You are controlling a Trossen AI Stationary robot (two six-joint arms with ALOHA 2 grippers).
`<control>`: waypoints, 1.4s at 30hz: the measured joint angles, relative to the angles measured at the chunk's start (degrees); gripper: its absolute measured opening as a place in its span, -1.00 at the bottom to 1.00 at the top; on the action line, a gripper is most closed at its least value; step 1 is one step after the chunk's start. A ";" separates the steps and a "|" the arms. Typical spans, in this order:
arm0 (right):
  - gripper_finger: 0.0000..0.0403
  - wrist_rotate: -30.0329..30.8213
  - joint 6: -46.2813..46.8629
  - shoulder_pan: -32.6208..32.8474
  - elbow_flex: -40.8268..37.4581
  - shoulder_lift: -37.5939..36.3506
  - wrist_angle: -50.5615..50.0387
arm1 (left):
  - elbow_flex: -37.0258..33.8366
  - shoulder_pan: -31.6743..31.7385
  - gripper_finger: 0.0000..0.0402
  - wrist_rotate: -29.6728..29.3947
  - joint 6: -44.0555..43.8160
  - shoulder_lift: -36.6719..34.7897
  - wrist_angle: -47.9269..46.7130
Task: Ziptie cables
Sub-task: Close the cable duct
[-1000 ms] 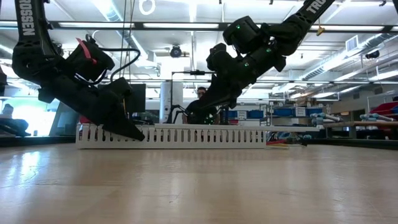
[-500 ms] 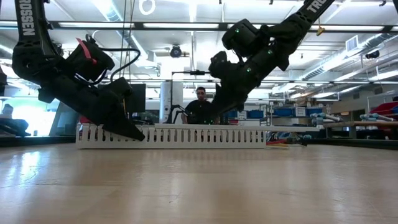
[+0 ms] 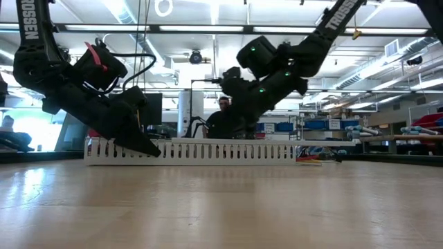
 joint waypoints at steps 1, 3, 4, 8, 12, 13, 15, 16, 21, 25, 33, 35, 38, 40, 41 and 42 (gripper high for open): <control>-1.00 -0.23 -0.25 0.11 0.95 1.09 0.60 | 0.00 0.01 0.27 0.02 -0.02 0.00 0.00; -1.00 -0.94 -1.33 0.21 2.89 2.59 1.67 | 0.00 0.00 0.27 0.00 0.05 0.00 0.00; -1.00 -1.32 -2.20 0.20 3.77 3.06 1.42 | 0.00 0.00 0.27 0.04 0.09 0.00 -0.02; -1.00 -1.53 -5.75 0.28 5.06 1.71 0.09 | 0.01 0.00 0.27 0.16 0.05 0.00 -0.06; -1.00 -1.72 -8.23 -0.11 5.00 -3.66 -7.31 | 0.04 0.00 0.27 0.19 0.10 -0.01 -0.17; -1.00 -1.73 -8.96 -0.47 5.06 -5.10 -9.75 | 0.04 0.00 0.27 0.17 0.67 -0.02 -0.17; -1.00 -1.68 -9.53 -1.31 5.13 -6.94 -15.28 | 0.04 0.02 0.27 0.24 2.42 -0.02 -0.22; -1.00 -1.66 -9.53 -1.70 5.13 -7.10 -17.64 | 0.04 0.02 0.27 0.31 3.05 -0.02 -0.20; -1.00 -2.51 -9.03 -2.29 6.11 -2.11 -17.06 | 0.00 0.02 0.27 0.64 4.38 -0.03 -0.39; -1.00 -5.11 -9.71 -1.04 13.34 6.34 -13.02 | 0.00 0.00 0.27 0.63 4.37 -0.04 -0.24; -1.00 -8.02 -13.12 -0.27 21.33 10.04 -15.42 | 0.05 -0.01 0.27 0.63 4.22 0.00 -0.06; -1.00 -7.92 -13.39 -0.29 21.33 9.42 -15.60 | 0.07 -0.02 0.27 0.70 4.40 0.03 0.02; -1.00 -7.94 -13.42 -0.31 21.33 9.03 -15.26 | 0.09 -0.02 0.27 0.68 4.39 0.04 0.22; -1.00 -7.94 -13.42 -0.31 21.30 9.03 -15.11 | 0.09 -0.02 0.28 0.68 4.39 0.07 0.22; -1.00 -7.94 -13.33 -0.33 21.30 9.03 -15.09 | 0.11 0.00 0.29 0.64 4.39 0.07 0.22; -1.00 -7.93 -13.16 -0.33 21.30 9.03 -15.05 | 0.12 0.00 0.31 0.45 4.39 0.07 0.22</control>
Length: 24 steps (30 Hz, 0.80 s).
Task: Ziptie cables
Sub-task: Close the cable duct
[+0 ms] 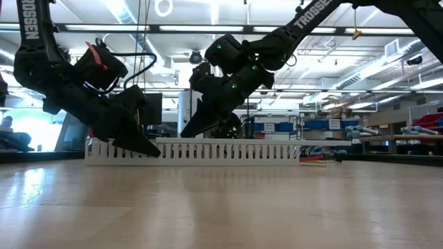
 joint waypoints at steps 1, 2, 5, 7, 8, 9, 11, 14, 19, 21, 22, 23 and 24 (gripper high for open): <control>-1.00 0.04 0.02 0.00 0.00 0.00 0.05 | -0.01 0.00 0.32 -0.27 0.00 0.00 0.07; -1.00 0.08 0.03 0.00 0.00 0.00 0.18 | 0.01 0.00 0.33 -0.40 0.02 0.00 0.19; -1.00 0.07 0.10 -0.04 -0.07 0.00 1.66 | 0.24 0.00 0.35 -0.92 0.17 0.00 0.28; -1.00 -0.03 0.11 0.14 -0.07 0.50 4.07 | 0.87 0.02 0.35 -1.28 0.20 0.00 0.44; -1.00 -0.07 0.11 0.32 -0.04 0.94 5.32 | 1.20 0.02 0.35 -1.30 0.20 0.00 0.41; -1.00 -0.08 0.09 0.45 -0.06 1.23 6.11 | 1.52 0.02 0.35 -1.32 0.20 0.00 0.18; -1.00 0.35 -0.51 0.76 -0.07 1.31 7.32 | 1.88 0.02 0.36 -1.29 0.20 0.00 0.09; -1.00 1.93 -1.53 0.98 -0.11 -0.43 6.53 | 2.13 0.02 0.36 -1.21 0.20 -0.05 0.18; -1.00 2.72 -2.47 0.13 0.13 -6.21 -2.62 | 2.11 0.02 0.36 -1.08 0.20 -0.11 -2.20; -1.00 4.10 -2.77 -0.38 0.05 -7.62 -9.09 | 2.11 0.02 0.36 -1.06 0.19 -0.13 -2.53; -1.00 4.82 -2.84 -0.69 0.02 -8.14 -12.06 | 2.11 0.02 0.36 -1.04 0.20 -0.15 -2.56; -1.00 5.16 -2.84 -0.96 0.02 -8.41 -14.00 | 2.11 0.02 0.36 -1.04 0.20 -0.15 -2.49; -1.00 5.18 -2.78 -1.20 0.02 -8.48 -15.29 | 2.10 0.02 0.36 -1.05 0.20 -0.15 -2.34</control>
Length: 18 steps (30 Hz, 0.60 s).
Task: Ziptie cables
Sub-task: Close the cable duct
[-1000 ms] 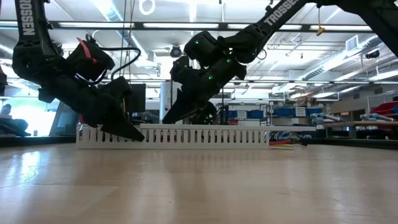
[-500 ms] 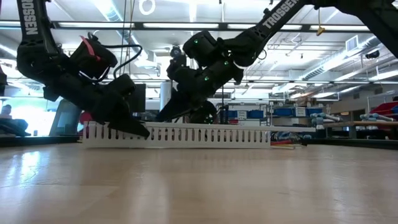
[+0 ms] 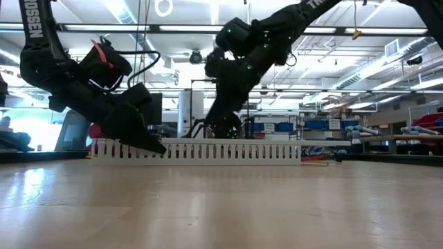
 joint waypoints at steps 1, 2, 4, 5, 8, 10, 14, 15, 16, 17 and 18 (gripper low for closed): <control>-1.00 -0.03 0.22 -0.21 0.00 0.00 -1.19 | -0.05 0.00 0.36 0.02 -0.01 0.02 0.27; -1.00 -0.03 0.24 -0.31 0.00 0.16 -2.38 | -0.09 0.00 0.36 0.03 -0.04 0.02 0.47; -1.00 -0.04 0.24 -0.33 0.00 0.96 -2.35 | -0.10 0.00 0.36 0.47 -0.20 0.04 0.62; -1.00 -0.04 0.25 -0.30 -0.03 1.08 -2.67 | -0.10 0.00 0.36 0.61 -0.49 0.07 0.63; -1.00 -0.10 0.27 -0.11 0.02 1.05 -2.08 | -0.12 0.00 0.37 0.74 -2.65 0.07 0.68; -1.00 -0.16 0.27 -0.07 0.02 1.05 -2.27 | -0.12 0.00 0.39 0.77 -2.99 0.07 0.64; -1.00 -0.19 0.86 -0.05 0.01 1.03 -2.10 | -0.12 0.00 0.48 0.74 -3.01 0.07 0.63; -1.00 -0.19 0.90 -0.05 0.00 1.03 -2.24 | -0.12 0.00 0.51 0.74 -3.01 0.07 0.63; -1.00 -0.19 0.90 -0.05 0.00 1.03 -2.28 | -0.12 0.00 0.54 0.72 -2.99 0.07 0.63; -1.00 -0.19 0.90 -0.05 0.01 1.03 -2.14 | -0.12 0.00 0.57 0.72 -2.99 0.07 0.65; -1.00 -0.19 0.92 -0.05 0.02 1.03 -2.06 | -0.12 0.00 0.60 0.72 -2.99 0.07 0.69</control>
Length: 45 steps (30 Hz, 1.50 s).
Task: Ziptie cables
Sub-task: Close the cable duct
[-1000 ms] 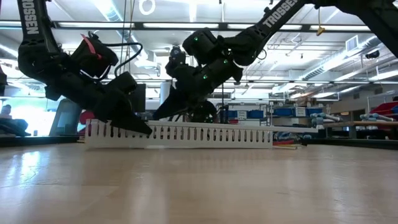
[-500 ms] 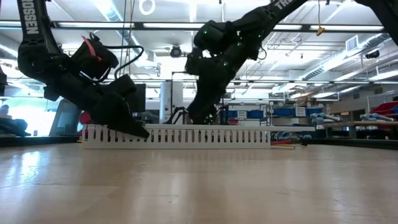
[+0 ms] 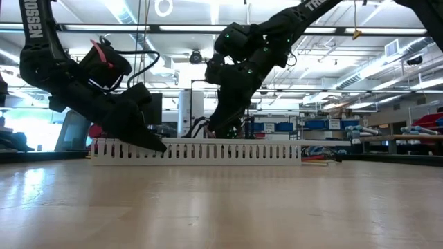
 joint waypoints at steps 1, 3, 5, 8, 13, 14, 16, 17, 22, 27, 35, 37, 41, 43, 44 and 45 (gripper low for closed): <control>-1.00 0.00 0.00 0.00 0.00 0.00 0.00 | 0.00 0.00 0.62 0.00 0.00 0.00 0.01; -1.00 0.00 0.11 0.00 0.00 0.00 -0.02 | 0.00 0.00 0.65 0.13 -0.01 0.00 0.11; -1.00 0.01 0.51 0.00 -0.01 0.00 -0.02 | 0.00 0.00 0.65 0.79 -0.02 0.00 0.22; -1.00 0.00 0.92 0.00 0.00 0.00 -0.04 | -0.11 0.00 0.65 1.51 -0.02 -0.07 0.11; -1.00 0.00 1.57 0.00 0.00 0.00 -0.25 | -1.86 0.00 0.63 1.53 -0.02 -0.89 -0.24; -1.00 0.01 1.68 0.00 0.00 0.00 -0.25 | -2.32 0.00 0.63 1.53 -0.09 -1.50 -0.15; -1.00 0.00 1.71 0.00 0.00 0.00 -0.24 | -3.63 0.00 0.63 1.51 -0.19 -3.46 -0.14; -1.00 0.00 1.73 0.00 0.00 0.00 -0.24 | -4.38 0.00 0.63 1.43 -0.20 -4.54 -0.12; -1.00 0.01 2.75 -0.04 0.00 0.00 -0.44 | -8.24 0.00 0.63 -0.31 -0.56 -9.19 -0.05; -1.00 0.02 3.06 -0.11 0.00 0.00 -0.15 | -9.86 0.00 0.63 -1.01 -0.75 -9.15 -0.09; -1.00 0.02 4.11 -0.11 0.00 -0.02 1.08 | -9.81 -0.02 0.53 -1.86 1.19 -8.96 0.36; -1.00 0.02 4.11 -0.11 0.00 -0.02 1.05 | -9.81 0.00 0.46 -2.87 1.25 -8.96 0.33; -1.00 0.02 4.17 -0.11 0.00 -0.02 1.08 | -9.79 -0.03 0.32 -3.11 1.33 -8.96 0.34; -1.00 0.01 4.14 -0.11 0.00 -0.02 0.84 | -9.77 -0.02 0.26 -3.30 1.31 -8.96 0.38; -1.00 0.02 4.10 -0.15 0.00 -0.02 0.39 | -9.75 -0.02 0.24 -3.43 1.31 -8.96 0.38; -1.00 0.02 4.07 -0.29 0.00 -0.03 -0.32 | -9.75 -0.02 0.23 -3.55 1.31 -8.96 0.38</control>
